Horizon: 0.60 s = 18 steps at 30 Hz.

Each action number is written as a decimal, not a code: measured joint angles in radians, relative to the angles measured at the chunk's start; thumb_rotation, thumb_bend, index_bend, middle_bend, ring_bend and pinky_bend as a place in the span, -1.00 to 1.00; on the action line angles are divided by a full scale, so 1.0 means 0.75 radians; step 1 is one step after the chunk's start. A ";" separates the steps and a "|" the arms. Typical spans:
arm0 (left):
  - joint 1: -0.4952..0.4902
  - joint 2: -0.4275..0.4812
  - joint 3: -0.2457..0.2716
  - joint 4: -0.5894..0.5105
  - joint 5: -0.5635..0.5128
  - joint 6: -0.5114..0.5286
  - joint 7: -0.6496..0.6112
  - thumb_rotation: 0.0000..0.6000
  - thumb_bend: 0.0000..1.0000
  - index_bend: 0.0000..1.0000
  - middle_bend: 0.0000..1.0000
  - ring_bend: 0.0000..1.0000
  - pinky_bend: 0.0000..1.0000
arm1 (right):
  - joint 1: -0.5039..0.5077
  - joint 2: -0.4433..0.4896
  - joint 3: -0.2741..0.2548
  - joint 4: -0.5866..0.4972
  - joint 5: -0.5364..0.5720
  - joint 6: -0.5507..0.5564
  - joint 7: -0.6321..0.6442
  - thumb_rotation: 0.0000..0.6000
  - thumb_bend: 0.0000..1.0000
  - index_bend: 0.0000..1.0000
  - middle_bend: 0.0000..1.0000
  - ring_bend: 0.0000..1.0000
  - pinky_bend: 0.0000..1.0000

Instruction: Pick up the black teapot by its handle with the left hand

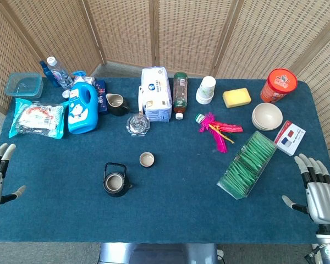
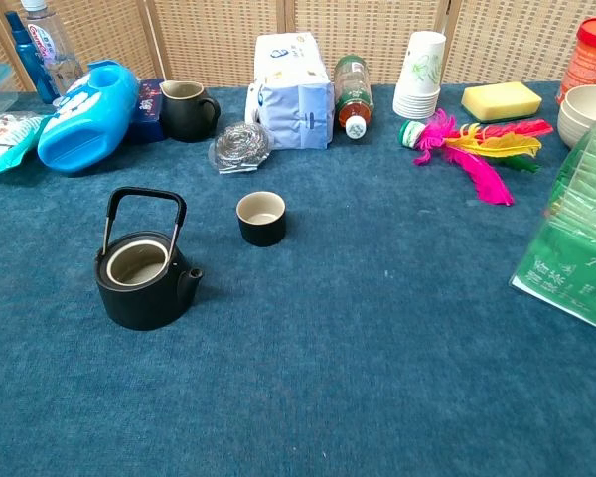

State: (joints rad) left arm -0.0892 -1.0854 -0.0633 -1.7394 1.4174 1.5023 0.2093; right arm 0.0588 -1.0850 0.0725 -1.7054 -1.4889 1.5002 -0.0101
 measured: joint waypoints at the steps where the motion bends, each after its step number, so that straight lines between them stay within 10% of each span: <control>1: -0.001 0.002 0.004 0.002 0.003 -0.008 -0.003 1.00 -1.00 -1.00 -1.00 -1.00 -0.98 | -0.001 0.004 -0.001 0.000 -0.004 0.002 0.008 1.00 -1.00 -1.00 -1.00 -1.00 -1.00; 18: -0.281 0.060 -0.022 -0.074 0.019 -0.481 -0.201 1.00 -1.00 -1.00 -1.00 -1.00 -0.98 | 0.002 0.005 -0.003 -0.001 0.005 -0.018 -0.003 1.00 -1.00 -1.00 -1.00 -1.00 -1.00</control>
State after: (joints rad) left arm -0.2997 -1.0406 -0.0800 -1.7946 1.4314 1.1415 0.0582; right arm 0.0605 -1.0810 0.0704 -1.7062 -1.4848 1.4868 -0.0121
